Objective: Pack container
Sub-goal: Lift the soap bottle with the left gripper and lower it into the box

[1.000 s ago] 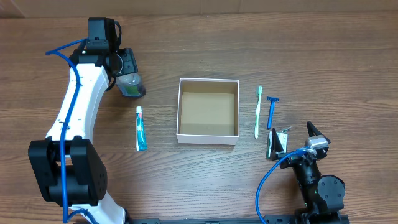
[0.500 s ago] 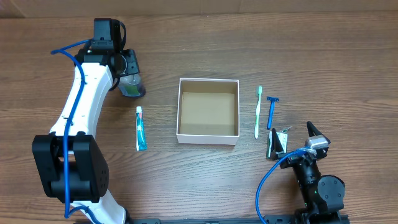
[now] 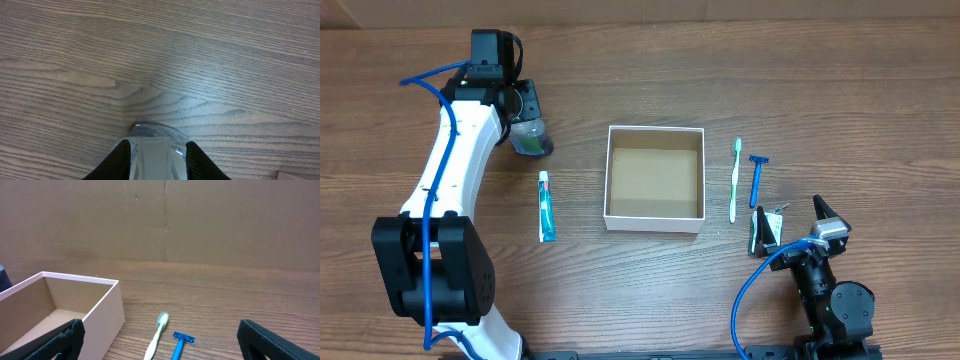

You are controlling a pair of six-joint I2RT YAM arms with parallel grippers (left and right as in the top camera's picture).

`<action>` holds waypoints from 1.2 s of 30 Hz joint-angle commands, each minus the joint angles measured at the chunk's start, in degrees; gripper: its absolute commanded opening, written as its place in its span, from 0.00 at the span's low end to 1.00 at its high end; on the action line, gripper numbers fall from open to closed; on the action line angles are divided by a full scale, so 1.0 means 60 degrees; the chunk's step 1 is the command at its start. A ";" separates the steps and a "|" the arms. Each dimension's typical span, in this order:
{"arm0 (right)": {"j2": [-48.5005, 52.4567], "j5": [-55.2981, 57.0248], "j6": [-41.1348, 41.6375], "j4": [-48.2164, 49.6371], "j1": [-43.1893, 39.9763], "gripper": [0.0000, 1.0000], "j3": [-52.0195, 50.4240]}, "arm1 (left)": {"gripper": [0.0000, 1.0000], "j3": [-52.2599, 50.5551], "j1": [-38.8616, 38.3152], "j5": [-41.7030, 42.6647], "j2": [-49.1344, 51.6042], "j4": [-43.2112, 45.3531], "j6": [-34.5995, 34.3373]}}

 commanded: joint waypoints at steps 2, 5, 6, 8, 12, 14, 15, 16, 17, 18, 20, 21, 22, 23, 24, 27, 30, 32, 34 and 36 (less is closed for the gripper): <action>-0.0113 0.0055 -0.0033 0.0076 -0.0073 1.00 -0.0095 | 0.30 0.0423 -0.0029 -0.0226 -0.0153 0.0029 0.0135; -0.0113 0.0055 -0.0033 0.0080 -0.0073 1.00 -0.0095 | 0.27 0.0758 -0.0095 -0.0229 -0.0623 -0.0098 0.0135; -0.0113 0.0055 -0.0033 0.0080 -0.0073 1.00 -0.0095 | 0.26 0.0860 -0.0142 -0.0229 -0.0801 -0.0168 0.0135; -0.0113 0.0055 -0.0033 0.0080 -0.0073 1.00 -0.0095 | 0.26 0.0954 -0.0262 -0.0219 -0.1111 -0.0259 0.0084; -0.0113 0.0055 -0.0033 0.0080 -0.0073 1.00 -0.0095 | 0.26 0.0976 -0.0761 -0.0222 -0.1938 -0.0335 -0.0266; -0.0113 0.0055 -0.0033 0.0076 -0.0073 1.00 -0.0095 | 0.26 0.0976 -0.1107 -0.0222 -0.2310 -0.0379 -0.0342; -0.0113 0.0055 -0.0033 0.0076 -0.0073 1.00 -0.0095 | 0.26 0.0976 -0.1279 -0.0229 -0.2470 -0.0393 -0.0415; -0.0113 0.0055 -0.0033 0.0076 -0.0073 1.00 -0.0095 | 0.26 0.0976 -0.1468 -0.0229 -0.2630 -0.0397 -0.0499; -0.0113 0.0055 -0.0033 0.0076 -0.0073 1.00 -0.0095 | 0.26 0.0976 -0.1668 -0.0226 -0.2794 -0.0401 -0.0605; -0.0113 0.0055 -0.0033 0.0080 -0.0073 1.00 -0.0095 | 0.25 0.0976 -0.1938 -0.0226 -0.3002 -0.0401 -0.0783; -0.0113 0.0055 -0.0033 0.0080 -0.0073 1.00 -0.0095 | 0.27 0.0976 -0.2419 -0.0226 -0.3377 -0.0397 -0.1147; -0.0113 0.0055 -0.0033 0.0076 -0.0073 1.00 -0.0095 | 0.29 0.0976 -0.2685 -0.0226 -0.3577 -0.0397 -0.1377; -0.0113 0.0055 -0.0033 0.0080 -0.0073 1.00 -0.0095 | 0.29 0.0976 -0.2885 -0.0222 -0.3708 -0.0401 -0.1599; -0.0113 0.0055 -0.0033 0.0080 -0.0073 1.00 -0.0095 | 0.29 0.0976 -0.3144 -0.0222 -0.3850 -0.0397 -0.1854; -0.0113 0.0055 -0.0033 0.0080 -0.0073 1.00 -0.0095 | 0.30 0.0976 -0.3355 -0.0222 -0.3938 -0.0397 -0.1971; -0.0113 0.0055 -0.0033 0.0076 -0.0073 1.00 -0.0095 | 0.29 0.0973 -0.4124 -0.0255 -0.3982 -0.0419 -0.2211; -0.0113 0.0055 -0.0033 0.0080 -0.0073 1.00 -0.0095 | 0.29 0.0973 -0.4827 -0.1158 -0.3818 -0.0492 -0.2685; -0.0113 0.0055 -0.0033 0.0080 -0.0073 1.00 -0.0095 | 0.29 0.0973 -0.5166 -0.1774 -0.3661 -0.0452 -0.2940; -0.0113 0.0055 -0.0033 0.0076 -0.0073 1.00 -0.0095 | 0.29 0.0973 -0.5552 -0.2441 -0.3406 -0.0321 -0.3177; -0.0113 0.0055 -0.0033 0.0076 -0.0073 1.00 -0.0095 | 0.29 0.0973 -0.5810 -0.3005 -0.3213 -0.0273 -0.3475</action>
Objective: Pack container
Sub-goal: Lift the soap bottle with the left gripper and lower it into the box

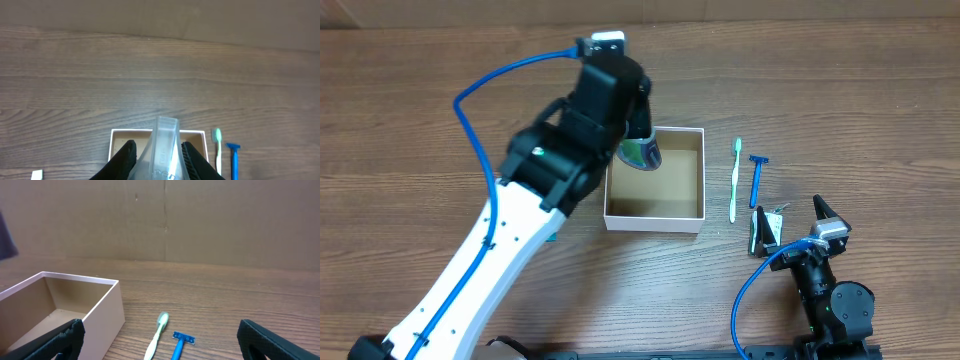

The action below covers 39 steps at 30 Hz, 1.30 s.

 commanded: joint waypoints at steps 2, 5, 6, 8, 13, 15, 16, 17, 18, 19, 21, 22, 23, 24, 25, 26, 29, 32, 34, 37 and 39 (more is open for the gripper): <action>-0.0113 0.0055 -0.0029 0.0084 -0.0069 1.00 -0.0095 | 0.29 0.0401 -0.0597 -0.2186 0.0612 0.0222 -0.1293; -0.0113 0.0055 -0.0029 0.0084 -0.0069 1.00 -0.0095 | 0.30 0.0401 -0.0619 -0.2284 0.1169 0.0291 -0.1588; -0.0113 0.0055 -0.0029 0.0080 -0.0069 1.00 -0.0095 | 0.30 0.0401 -0.0619 -0.2339 0.1388 0.0295 -0.1581; -0.0113 0.0055 -0.0029 0.0084 -0.0069 1.00 -0.0095 | 0.31 0.0401 -0.0619 -0.2667 0.1756 0.0313 -0.1574; -0.0113 0.0055 -0.0029 0.0080 -0.0069 1.00 -0.0095 | 0.35 0.0401 -0.0561 -0.3024 0.2619 0.0798 -0.1290; -0.0113 0.0055 -0.0029 0.0080 -0.0069 1.00 -0.0095 | 0.36 0.0401 -0.0565 -0.3020 0.2881 0.0973 -0.1290; -0.0113 0.0055 -0.0029 0.0084 -0.0069 1.00 -0.0095 | 0.36 0.0401 -0.0565 -0.3020 0.3042 0.1045 -0.1290; -0.0113 0.0055 -0.0029 0.0080 -0.0069 1.00 -0.0095 | 0.36 0.0401 -0.0565 -0.3024 0.3158 0.1086 -0.1293; -0.0113 0.0055 -0.0029 0.0080 -0.0069 1.00 -0.0095 | 0.35 0.0401 -0.0554 -0.3027 0.3275 0.1118 -0.1293; -0.0113 0.0055 -0.0029 0.0080 -0.0069 1.00 -0.0095 | 0.35 0.0401 -0.0539 -0.3027 0.3377 0.1151 -0.1293; -0.0113 0.0058 -0.0029 0.0084 -0.0069 1.00 -0.0095 | 0.36 0.0401 -0.0499 -0.3024 0.3570 0.1180 -0.1293; -0.0113 0.0055 -0.0029 0.0084 -0.0069 1.00 -0.0095 | 0.35 0.0401 -0.0492 -0.3027 0.3628 0.1173 -0.1293; -0.0113 0.0055 -0.0029 0.0084 -0.0069 1.00 -0.0095 | 0.35 0.0401 -0.0488 -0.3027 0.3646 0.1180 -0.1293; -0.0113 0.0055 -0.0029 0.0084 -0.0069 1.00 -0.0095 | 0.36 0.0401 -0.0484 -0.3027 0.3665 0.1184 -0.1293; -0.0113 0.0055 -0.0029 0.0080 -0.0069 1.00 -0.0095 | 0.35 0.0401 -0.0484 -0.3045 0.3665 0.1188 -0.1297; -0.0113 0.0055 -0.0029 0.0080 -0.0069 1.00 -0.0095 | 0.35 0.0401 -0.0481 -0.3067 0.3665 0.1195 -0.1297; -0.0113 0.0055 -0.0029 0.0084 -0.0069 1.00 -0.0095 | 0.35 0.0401 -0.0397 -0.3064 0.3665 0.1129 -0.1297; -0.0113 0.0055 -0.0029 0.0080 -0.0069 1.00 -0.0095 | 0.35 0.0397 -0.0295 -0.3034 0.3665 0.0874 -0.1293; -0.0113 0.0055 -0.0029 0.0080 -0.0069 1.00 -0.0095 | 0.36 0.0390 -0.0222 -0.3034 0.3665 0.0714 -0.1293; -0.0113 0.0055 -0.0029 0.0080 -0.0069 1.00 -0.0095 | 0.37 0.0390 -0.0160 -0.3027 0.3665 0.0637 -0.1290; -0.0113 0.0055 -0.0029 0.0080 -0.0069 1.00 -0.0095 | 0.42 0.0390 -0.0160 -0.3024 0.3665 0.0637 -0.1290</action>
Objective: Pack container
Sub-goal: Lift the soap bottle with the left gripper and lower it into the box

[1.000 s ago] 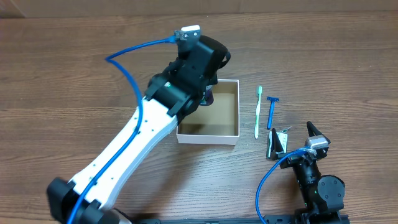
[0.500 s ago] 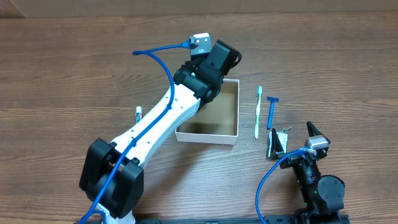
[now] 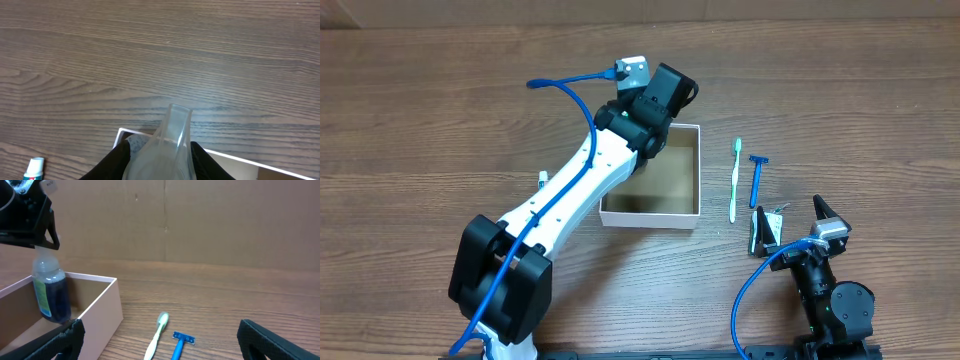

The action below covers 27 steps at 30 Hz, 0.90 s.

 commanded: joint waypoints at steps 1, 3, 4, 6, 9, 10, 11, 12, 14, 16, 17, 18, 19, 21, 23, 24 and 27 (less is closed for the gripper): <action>-0.0113 0.0051 -0.0033 0.0076 -0.0073 1.00 -0.0095 | 0.55 0.0390 0.0069 -0.0477 -0.0146 0.0058 0.0044; -0.0113 0.0051 -0.0033 0.0073 -0.0073 1.00 -0.0095 | 0.67 0.0390 0.0069 -0.0477 -0.0146 -0.0004 0.0044; -0.0113 0.0051 -0.0033 0.0073 -0.0073 1.00 -0.0095 | 0.70 0.0390 0.0069 -0.0481 -0.0146 -0.0047 0.0047; -0.0113 0.0051 -0.0033 0.0073 -0.0073 1.00 -0.0095 | 0.75 0.0390 0.0069 -0.0481 -0.0146 -0.0149 0.0055; -0.0113 0.0051 -0.0033 0.0076 -0.0073 1.00 -0.0095 | 0.79 0.0393 0.0069 -0.0492 -0.0186 -0.0182 0.0674; -0.0113 0.0051 -0.0033 0.0076 -0.0073 1.00 -0.0095 | 0.81 0.0393 0.0069 -0.0514 -0.0259 -0.0233 0.0918; -0.0113 0.0051 -0.0033 0.0076 -0.0073 1.00 -0.0095 | 0.82 0.0393 0.0080 -0.0572 -0.0364 -0.0368 0.0987; -0.0113 0.0051 -0.0033 0.0076 -0.0073 1.00 -0.0095 | 0.83 0.0397 0.0080 -0.0674 -0.0546 -0.0554 0.0984; -0.0113 0.0051 -0.0033 0.0073 -0.0073 1.00 -0.0095 | 0.85 0.0393 0.0095 -0.0758 -0.1115 -0.0943 0.1089; -0.0113 0.0051 -0.0033 0.0076 -0.0073 1.00 -0.0095 | 0.96 0.0397 0.0113 -0.0758 -0.1814 -0.1424 0.1253; -0.0113 0.0051 -0.0033 0.0073 -0.0073 1.00 -0.0095 | 1.00 0.0397 0.0113 -0.0758 -0.2164 -0.1676 0.1322; -0.0113 0.0051 -0.0033 0.0076 -0.0073 1.00 -0.0095 | 1.00 0.0397 0.0113 -0.0754 -0.2546 -0.1909 0.1333; -0.0113 0.0051 -0.0033 0.0076 -0.0073 1.00 -0.0095 | 1.00 0.0397 0.0113 -0.0707 -0.3056 -0.2127 0.1333; -0.0113 0.0051 -0.0033 0.0073 -0.0073 1.00 -0.0095 | 1.00 0.0397 0.0113 -0.0164 -0.3850 -0.2178 0.1894; -0.0113 0.0051 -0.0033 0.0076 -0.0073 1.00 -0.0095 | 1.00 0.0397 0.0113 0.0787 -0.4484 -0.2390 0.2761; -0.0113 0.0051 -0.0033 0.0073 -0.0073 1.00 -0.0095 | 1.00 0.0393 0.0113 0.1086 -0.4685 -0.2641 0.2911; -0.0113 0.0051 -0.0033 0.0073 -0.0073 1.00 -0.0095 | 1.00 0.0393 0.0113 0.1759 -0.5184 -0.4707 0.2929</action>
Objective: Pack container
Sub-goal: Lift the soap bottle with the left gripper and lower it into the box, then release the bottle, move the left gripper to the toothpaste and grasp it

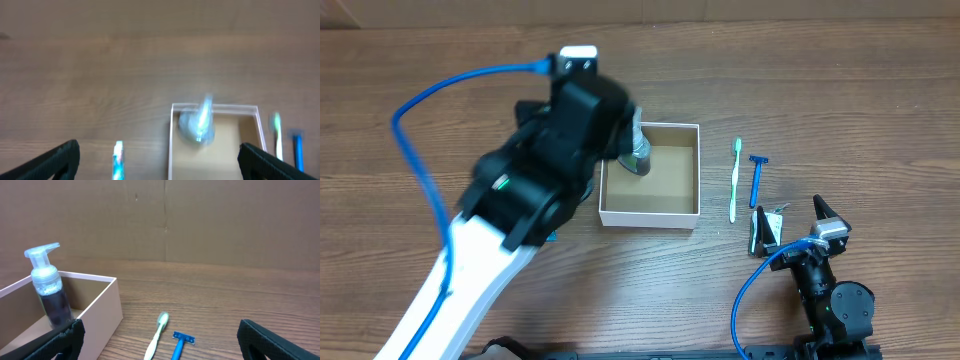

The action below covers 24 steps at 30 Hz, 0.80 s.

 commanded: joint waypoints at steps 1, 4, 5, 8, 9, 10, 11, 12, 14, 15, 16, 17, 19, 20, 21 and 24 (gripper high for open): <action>-0.0113 0.0055 -0.0033 0.0080 -0.0073 1.00 -0.0095 | 1.00 -0.0044 0.0051 0.1078 -0.0131 -0.1861 0.0579; -0.0113 0.0055 -0.0033 0.0080 -0.0073 1.00 -0.0095 | 1.00 -0.0317 0.0051 0.1089 -0.0040 -0.3807 -0.0623; -0.0113 0.0055 -0.0033 0.0076 -0.0073 1.00 -0.0095 | 1.00 -0.0492 0.0051 0.1126 -0.0044 -0.3978 -0.0801; -0.0113 0.0055 -0.0033 0.0076 -0.0073 1.00 -0.0095 | 1.00 -0.1235 0.0055 0.1840 -0.0051 -0.4036 -0.1071; -0.0113 0.0058 -0.0033 0.0080 -0.0073 1.00 -0.0095 | 1.00 -0.1596 0.0055 0.1916 -0.0051 -0.3985 -0.1362; -0.0113 0.0055 -0.0033 0.0076 -0.0073 1.00 -0.0095 | 1.00 -0.1916 0.0076 0.1836 -0.0051 -0.3909 -0.1668; -0.0113 0.0055 -0.0033 0.0076 -0.0073 1.00 -0.0095 | 1.00 -0.2259 0.0127 0.1738 -0.0055 -0.3759 -0.1934; -0.0113 0.0055 -0.0033 0.0076 -0.0073 1.00 -0.0095 | 1.00 -0.2572 0.0204 0.1716 -0.0062 -0.3526 -0.2087; -0.0113 0.0055 -0.0033 0.0080 -0.0073 1.00 -0.0095 | 1.00 -0.3373 0.0517 0.1719 -0.0073 -0.2677 -0.2106; -0.0113 0.0055 -0.0033 0.0080 -0.0073 1.00 -0.0095 | 1.00 -0.3614 0.0670 0.1723 -0.0080 -0.2404 -0.2106; -0.0113 0.0055 -0.0033 0.0076 -0.0073 1.00 -0.0095 | 1.00 -0.3829 0.0874 0.1730 -0.0080 -0.2142 -0.2102; -0.0113 0.0055 -0.0033 0.0076 -0.0073 1.00 -0.0095 | 1.00 -0.4007 0.1078 0.1759 -0.0084 -0.1861 -0.2022; -0.0113 0.0055 -0.0033 0.0080 -0.0073 1.00 -0.0095 | 1.00 -0.4364 0.1545 0.1829 -0.0131 -0.1137 -0.1563; -0.0113 0.0055 -0.0033 0.0080 -0.0073 1.00 -0.0095 | 1.00 -0.4532 0.1756 0.1825 -0.0153 -0.0736 -0.1337; -0.0113 0.0055 -0.0033 0.0080 -0.0073 1.00 -0.0095 | 1.00 -0.4681 0.1956 0.1821 -0.0153 -0.0372 -0.1100; -0.0113 0.0055 -0.0033 0.0076 -0.0073 1.00 -0.0095 | 1.00 -0.5424 0.2619 0.1792 -0.0146 0.1093 -0.0415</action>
